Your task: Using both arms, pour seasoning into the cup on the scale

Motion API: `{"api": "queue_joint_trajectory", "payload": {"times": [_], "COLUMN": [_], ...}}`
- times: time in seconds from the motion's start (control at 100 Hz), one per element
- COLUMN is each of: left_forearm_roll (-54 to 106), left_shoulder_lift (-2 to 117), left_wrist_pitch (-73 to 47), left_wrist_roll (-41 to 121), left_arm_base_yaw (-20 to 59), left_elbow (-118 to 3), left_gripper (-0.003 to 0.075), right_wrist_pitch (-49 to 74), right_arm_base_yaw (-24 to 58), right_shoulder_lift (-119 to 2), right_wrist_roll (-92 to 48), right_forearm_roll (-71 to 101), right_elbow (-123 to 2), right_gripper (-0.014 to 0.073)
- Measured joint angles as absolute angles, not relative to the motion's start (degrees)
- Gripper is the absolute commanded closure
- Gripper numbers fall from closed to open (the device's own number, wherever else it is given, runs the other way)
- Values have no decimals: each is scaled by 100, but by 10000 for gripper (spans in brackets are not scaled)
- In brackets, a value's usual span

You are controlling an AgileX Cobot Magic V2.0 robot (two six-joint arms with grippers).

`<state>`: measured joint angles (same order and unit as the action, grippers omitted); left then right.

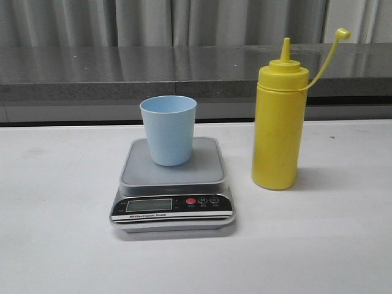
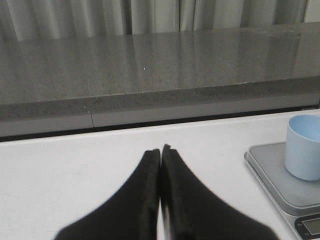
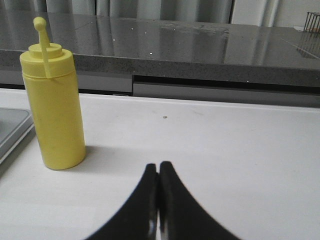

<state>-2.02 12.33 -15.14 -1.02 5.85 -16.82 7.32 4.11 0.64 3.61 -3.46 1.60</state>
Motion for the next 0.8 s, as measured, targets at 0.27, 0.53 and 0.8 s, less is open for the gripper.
{"api": "queue_joint_trajectory", "payload": {"times": [0.27, 0.53, 0.8], "left_forearm_roll": [-362, -362, -375], "left_shoulder_lift": [568, 6, -24], "left_wrist_pitch": [-850, -367, -167], "left_wrist_roll": [-102, -155, -188], "left_arm_base_yaw": [458, 110, 23], "left_elbow": [-780, 3, 3], "left_gripper": [740, 740, 740], "right_wrist_pitch": [732, 732, 732], "right_arm_base_yaw": [411, 411, 411], "right_shoulder_lift": [64, 64, 64], "right_wrist_roll": [361, 361, 361], "right_forearm_roll": [-346, -346, -346], "right_elbow": [160, 160, 160], "right_gripper": [661, 661, 661]}}
